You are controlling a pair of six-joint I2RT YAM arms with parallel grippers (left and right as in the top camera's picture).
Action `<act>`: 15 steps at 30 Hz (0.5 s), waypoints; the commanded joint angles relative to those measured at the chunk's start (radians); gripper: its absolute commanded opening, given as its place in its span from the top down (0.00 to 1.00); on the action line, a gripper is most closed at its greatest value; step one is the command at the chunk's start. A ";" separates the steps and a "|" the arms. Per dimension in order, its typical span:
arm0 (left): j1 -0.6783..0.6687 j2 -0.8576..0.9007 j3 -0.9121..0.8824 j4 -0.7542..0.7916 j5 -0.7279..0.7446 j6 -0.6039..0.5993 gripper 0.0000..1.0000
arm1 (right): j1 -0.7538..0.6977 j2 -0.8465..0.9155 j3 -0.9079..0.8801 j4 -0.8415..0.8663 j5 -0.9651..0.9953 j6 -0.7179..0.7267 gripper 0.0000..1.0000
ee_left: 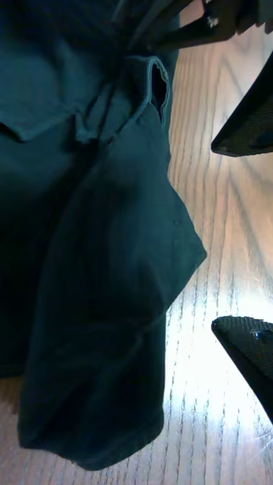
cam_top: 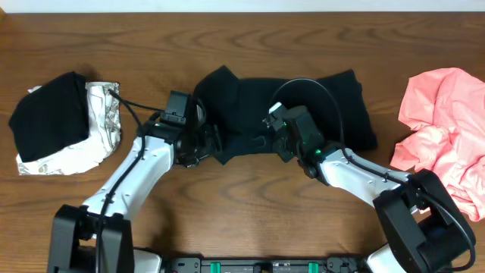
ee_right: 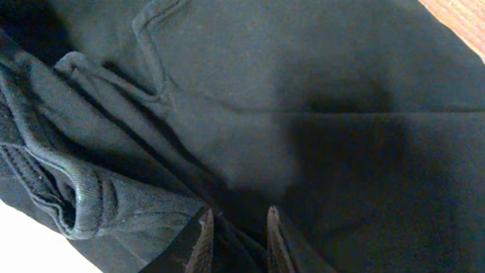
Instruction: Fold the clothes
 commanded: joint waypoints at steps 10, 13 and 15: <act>-0.072 0.120 -0.015 0.030 -0.023 -0.039 0.32 | -0.006 0.007 0.016 -0.004 0.010 0.019 0.79; -0.073 0.136 -0.015 0.041 -0.023 -0.039 0.32 | -0.006 0.007 0.016 -0.007 0.010 0.019 0.80; -0.072 0.148 -0.015 0.054 -0.023 -0.039 0.32 | -0.006 0.007 0.016 -0.008 0.010 0.019 0.80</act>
